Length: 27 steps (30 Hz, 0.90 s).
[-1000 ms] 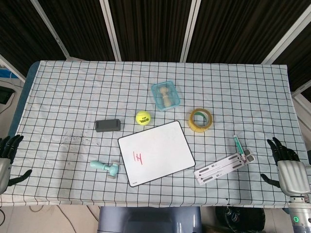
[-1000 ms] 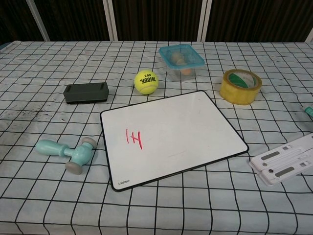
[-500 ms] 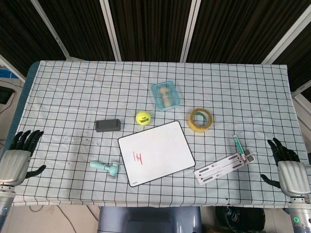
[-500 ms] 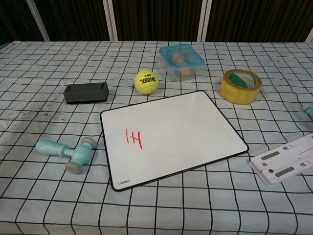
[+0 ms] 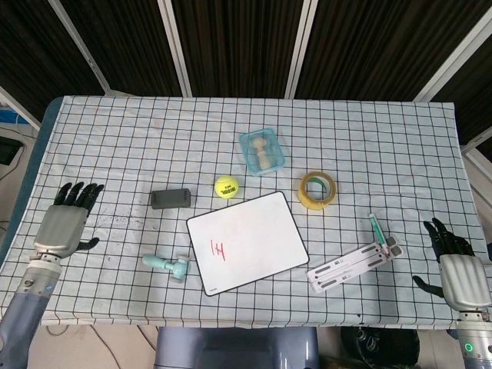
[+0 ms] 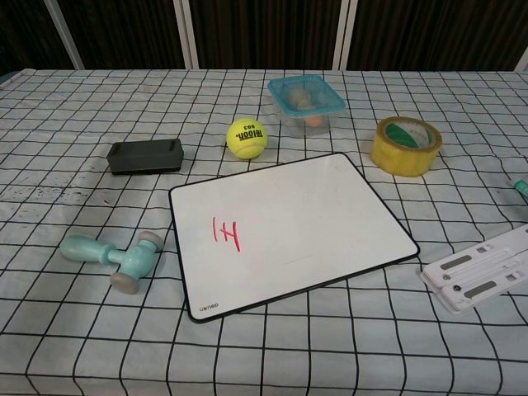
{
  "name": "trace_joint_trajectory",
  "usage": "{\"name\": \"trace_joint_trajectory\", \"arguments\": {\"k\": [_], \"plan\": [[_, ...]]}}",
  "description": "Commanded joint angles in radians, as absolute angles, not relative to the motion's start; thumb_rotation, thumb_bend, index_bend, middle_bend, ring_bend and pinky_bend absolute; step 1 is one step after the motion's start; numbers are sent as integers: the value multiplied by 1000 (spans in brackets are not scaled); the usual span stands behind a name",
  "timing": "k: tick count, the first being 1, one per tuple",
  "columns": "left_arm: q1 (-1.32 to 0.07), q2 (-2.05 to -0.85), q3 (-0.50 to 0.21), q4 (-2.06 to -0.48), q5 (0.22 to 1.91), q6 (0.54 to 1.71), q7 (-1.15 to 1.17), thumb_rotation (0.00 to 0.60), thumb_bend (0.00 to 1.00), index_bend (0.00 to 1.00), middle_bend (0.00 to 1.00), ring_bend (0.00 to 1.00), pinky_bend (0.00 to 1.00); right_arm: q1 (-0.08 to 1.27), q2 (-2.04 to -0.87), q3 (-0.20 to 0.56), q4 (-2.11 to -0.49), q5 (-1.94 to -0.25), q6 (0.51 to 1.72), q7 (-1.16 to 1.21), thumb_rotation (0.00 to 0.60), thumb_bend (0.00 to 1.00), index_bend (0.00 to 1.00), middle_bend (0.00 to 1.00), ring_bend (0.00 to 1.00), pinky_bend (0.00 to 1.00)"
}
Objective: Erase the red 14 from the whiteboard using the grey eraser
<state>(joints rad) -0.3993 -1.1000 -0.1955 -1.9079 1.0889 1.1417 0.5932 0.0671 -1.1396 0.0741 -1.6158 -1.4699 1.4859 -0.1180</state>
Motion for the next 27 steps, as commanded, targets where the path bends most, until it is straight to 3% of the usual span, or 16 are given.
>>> {"name": "trace_joint_trajectory", "arguments": {"k": [1, 9, 14, 27], "plan": [[-497, -1147, -236, -1888, 954, 1090, 694, 600, 115, 0, 82, 0, 31, 67, -1140, 73, -1616, -1470, 1485, -118, 600, 56, 45, 65, 181, 212], [-615, -1248, -267, -1802, 767, 1097, 805, 600, 117, 0, 84, 0, 9, 67, -1139, 72, -1617, -1470, 1483, -116, 600, 56, 45, 68, 181, 212], [-675, -1305, -271, -1736, 698, 1093, 849, 600, 117, 0, 89, 0, 76, 66, -1138, 72, -1618, -1469, 1483, -112, 600, 56, 45, 68, 181, 213], [-857, -1420, -247, -1618, 500, 978, 932, 600, 125, 20, 161, 0, 92, 66, -1137, 71, -1619, -1464, 1476, -117, 600, 56, 45, 69, 182, 213]]}}
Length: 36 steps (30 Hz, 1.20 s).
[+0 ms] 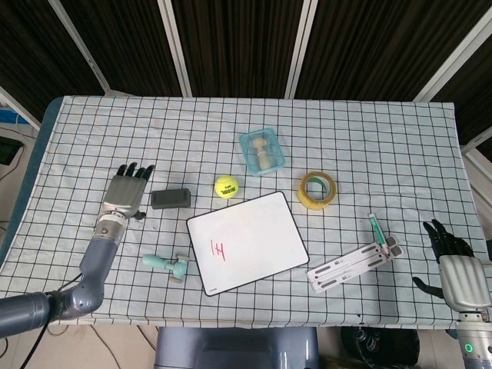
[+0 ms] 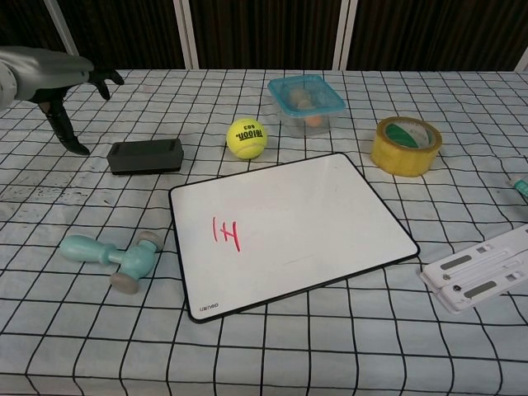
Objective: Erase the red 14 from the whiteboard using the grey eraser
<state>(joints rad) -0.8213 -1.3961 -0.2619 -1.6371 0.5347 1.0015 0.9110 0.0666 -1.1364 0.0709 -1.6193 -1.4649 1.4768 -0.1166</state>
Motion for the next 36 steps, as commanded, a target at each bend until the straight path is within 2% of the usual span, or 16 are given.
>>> {"name": "trace_joint_trajectory", "arguments": {"k": [1, 16, 23, 31, 36], "plan": [[-869, -1428, -242, -1610, 492, 974, 938, 600, 127, 28, 165, 0, 92, 66, -1137, 70, -1619, -1464, 1476, -117, 600, 56, 45, 69, 182, 213], [-954, -1522, -201, -1479, 475, 980, 922, 600, 138, 125, 247, 0, 91, 66, -1131, 71, -1623, -1461, 1473, -112, 600, 56, 45, 68, 182, 213], [-978, -1539, -183, -1435, 461, 973, 926, 600, 158, 217, 308, 0, 92, 67, -1131, 71, -1622, -1458, 1469, -113, 600, 56, 45, 68, 182, 212], [-995, -1552, -167, -1378, 444, 950, 924, 600, 162, 253, 316, 0, 92, 66, -1129, 71, -1624, -1453, 1467, -110, 600, 56, 45, 68, 182, 213], [-1003, -1557, -160, -1347, 459, 891, 890, 600, 167, 276, 319, 0, 91, 66, -1128, 73, -1627, -1450, 1467, -112, 600, 56, 45, 68, 183, 213]]}}
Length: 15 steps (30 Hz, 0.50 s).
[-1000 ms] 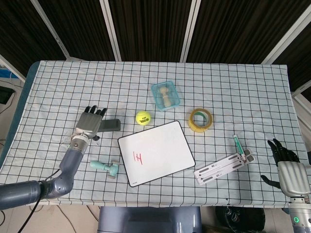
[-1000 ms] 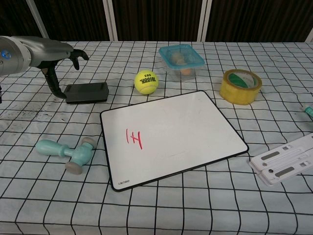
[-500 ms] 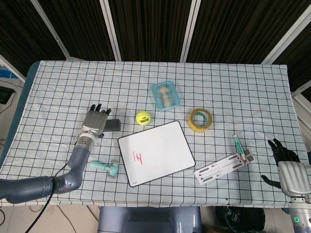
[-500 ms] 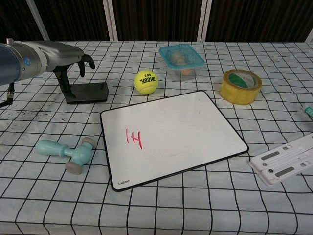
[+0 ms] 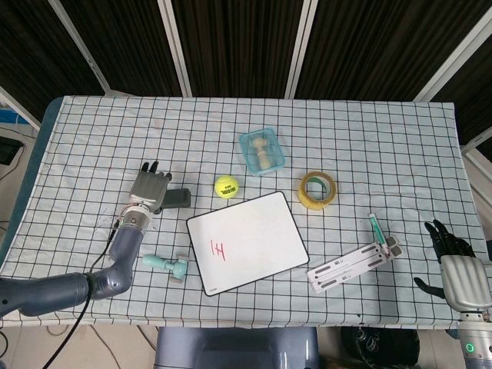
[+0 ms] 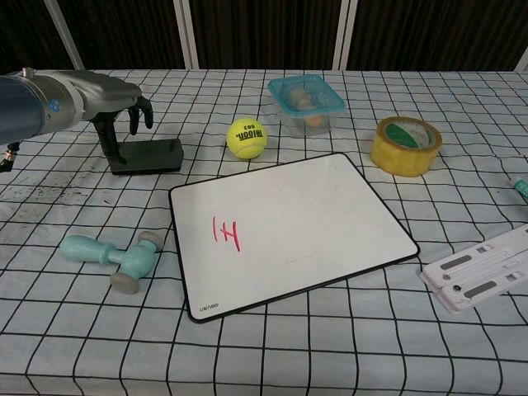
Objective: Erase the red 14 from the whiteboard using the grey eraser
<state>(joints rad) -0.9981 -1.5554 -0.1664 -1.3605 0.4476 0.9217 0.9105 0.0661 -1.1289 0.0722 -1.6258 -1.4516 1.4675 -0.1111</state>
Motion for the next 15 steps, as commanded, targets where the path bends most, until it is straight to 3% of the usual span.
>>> {"name": "trace_joint_trajectory", "arguments": {"k": [1, 15], "plan": [[-1003, -1555, -158, -1346, 464, 886, 886, 600, 170, 281, 321, 0, 91, 67, -1128, 73, -1627, -1449, 1466, -112, 600, 56, 45, 68, 183, 213], [-1010, -1576, -128, -1300, 527, 870, 830, 600, 194, 351, 376, 0, 91, 67, -1127, 73, -1629, -1447, 1463, -111, 600, 57, 46, 69, 184, 213]]}}
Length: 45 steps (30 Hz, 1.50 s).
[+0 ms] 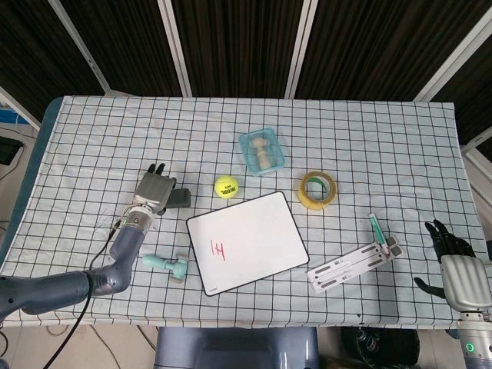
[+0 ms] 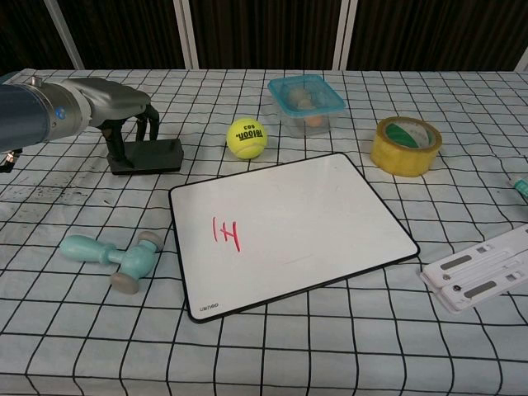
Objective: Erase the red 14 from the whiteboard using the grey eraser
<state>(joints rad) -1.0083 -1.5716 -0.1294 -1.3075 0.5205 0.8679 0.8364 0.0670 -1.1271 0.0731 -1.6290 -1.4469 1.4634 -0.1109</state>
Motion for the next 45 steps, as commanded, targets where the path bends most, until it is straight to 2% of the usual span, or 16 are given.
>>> {"name": "trace_joint_trajectory", "arguments": {"k": [1, 20, 33, 37, 45], "plan": [[-1010, -1576, -127, -1298, 528, 872, 830, 600, 194, 350, 376, 0, 91, 67, -1127, 74, -1629, -1446, 1463, -111, 600, 56, 45, 68, 184, 213], [-1025, -1594, -108, -1277, 516, 880, 844, 600, 203, 373, 406, 0, 88, 68, -1126, 75, -1634, -1440, 1459, -110, 600, 55, 46, 68, 186, 213], [-1035, -1598, -106, -1284, 508, 879, 848, 600, 303, 410, 448, 6, 76, 68, -1124, 74, -1636, -1437, 1455, -101, 600, 56, 46, 68, 186, 213], [-1034, -1572, -115, -1327, 525, 893, 835, 600, 309, 412, 449, 6, 76, 68, -1123, 75, -1636, -1435, 1455, -100, 600, 56, 46, 68, 186, 213], [-1019, -1471, -125, -1524, 583, 964, 818, 600, 309, 412, 448, 6, 76, 69, -1124, 76, -1638, -1433, 1454, -102, 600, 56, 46, 68, 186, 213]]}}
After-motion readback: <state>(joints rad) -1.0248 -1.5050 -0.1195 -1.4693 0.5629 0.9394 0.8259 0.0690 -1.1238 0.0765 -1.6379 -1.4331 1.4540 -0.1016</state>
